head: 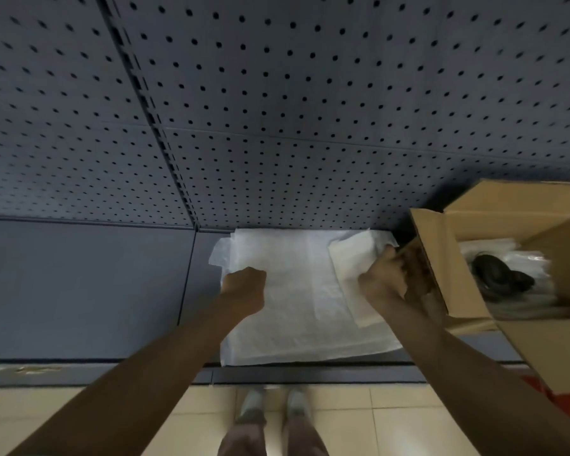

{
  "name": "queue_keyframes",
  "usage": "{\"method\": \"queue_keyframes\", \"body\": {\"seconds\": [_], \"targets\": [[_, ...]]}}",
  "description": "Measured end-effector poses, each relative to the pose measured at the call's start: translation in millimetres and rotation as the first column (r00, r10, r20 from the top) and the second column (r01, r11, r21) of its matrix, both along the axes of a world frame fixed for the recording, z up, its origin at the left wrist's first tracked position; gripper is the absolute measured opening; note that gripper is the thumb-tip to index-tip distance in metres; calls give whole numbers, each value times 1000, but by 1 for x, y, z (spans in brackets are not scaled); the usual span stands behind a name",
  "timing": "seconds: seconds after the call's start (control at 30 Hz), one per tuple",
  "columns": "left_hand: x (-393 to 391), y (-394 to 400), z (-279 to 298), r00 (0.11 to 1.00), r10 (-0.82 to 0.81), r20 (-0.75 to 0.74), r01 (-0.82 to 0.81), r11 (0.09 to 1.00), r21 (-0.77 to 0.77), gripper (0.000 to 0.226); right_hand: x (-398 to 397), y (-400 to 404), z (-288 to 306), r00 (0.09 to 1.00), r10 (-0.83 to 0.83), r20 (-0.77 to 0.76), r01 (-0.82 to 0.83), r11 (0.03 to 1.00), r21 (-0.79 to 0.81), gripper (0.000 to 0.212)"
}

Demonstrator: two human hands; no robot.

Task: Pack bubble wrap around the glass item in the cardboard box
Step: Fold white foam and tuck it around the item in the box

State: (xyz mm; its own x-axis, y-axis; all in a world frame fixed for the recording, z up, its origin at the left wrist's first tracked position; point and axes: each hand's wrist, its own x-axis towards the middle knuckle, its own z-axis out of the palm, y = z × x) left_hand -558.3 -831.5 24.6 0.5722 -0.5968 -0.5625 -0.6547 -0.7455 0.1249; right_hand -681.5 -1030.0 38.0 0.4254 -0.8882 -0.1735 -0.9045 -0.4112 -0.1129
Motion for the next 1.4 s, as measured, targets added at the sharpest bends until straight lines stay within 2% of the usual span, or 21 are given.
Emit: {"method": "queue_keyframes", "body": {"seconds": [0.1,0.17,0.23,0.33,0.4,0.5,0.57,0.63,0.7,0.77,0.83,0.87,0.93,1.03,1.1,1.17,1.27,1.4], "targets": [[0,-8,18,999,-4,-42,-1,994,-113,46,7,8,13,988,3,154,-23,992,128,67],[0,-13,31,994,-43,-97,19,971,-237,63,15,17,23,954,-32,297,-37,974,222,69],[0,-20,46,989,-120,-85,85,939,-333,85,22,29,33,911,-97,401,-69,922,380,68],[2,-28,67,985,-173,-17,152,905,-398,106,30,49,51,801,-298,519,-163,726,668,64],[5,-30,77,985,-173,-12,156,911,-381,111,32,58,64,732,-420,536,-251,565,786,54],[8,-28,99,983,-184,4,174,922,-345,103,28,62,83,619,-558,552,-401,379,834,34],[9,-28,119,982,-188,-25,166,915,-367,93,25,62,89,543,-660,519,-454,289,843,44],[10,-28,134,978,-203,-40,175,915,-362,86,23,63,92,507,-700,503,-481,254,839,53],[12,-25,142,978,-209,-8,194,920,-340,74,20,64,95,493,-691,528,-519,253,816,53],[12,-21,145,980,-197,29,195,920,-341,57,18,64,98,517,-576,633,-562,328,759,46],[12,-16,149,981,-190,29,187,913,-362,47,13,65,102,574,-267,774,-601,505,620,46],[13,-13,151,982,-190,10,180,908,-377,45,10,64,102,598,-101,795,-614,580,535,50],[15,-7,156,983,-174,-58,134,897,-421,46,4,60,102,615,78,785,-633,643,432,59],[13,0,168,975,-153,-159,61,879,-473,45,-6,61,106,632,85,770,-670,559,488,68],[8,1,176,965,-177,-194,61,870,-489,35,-11,64,112,634,108,766,-684,542,489,62],[3,-4,186,965,-216,-150,114,857,-502,31,-15,62,120,611,177,772,-698,580,420,53],[-3,-24,205,961,-277,-20,229,830,-509,43,-23,45,138,546,299,782,-715,653,250,40],[-8,-58,229,938,-319,138,347,836,-426,53,-53,2,161,527,331,783,-637,763,107,33]]}}
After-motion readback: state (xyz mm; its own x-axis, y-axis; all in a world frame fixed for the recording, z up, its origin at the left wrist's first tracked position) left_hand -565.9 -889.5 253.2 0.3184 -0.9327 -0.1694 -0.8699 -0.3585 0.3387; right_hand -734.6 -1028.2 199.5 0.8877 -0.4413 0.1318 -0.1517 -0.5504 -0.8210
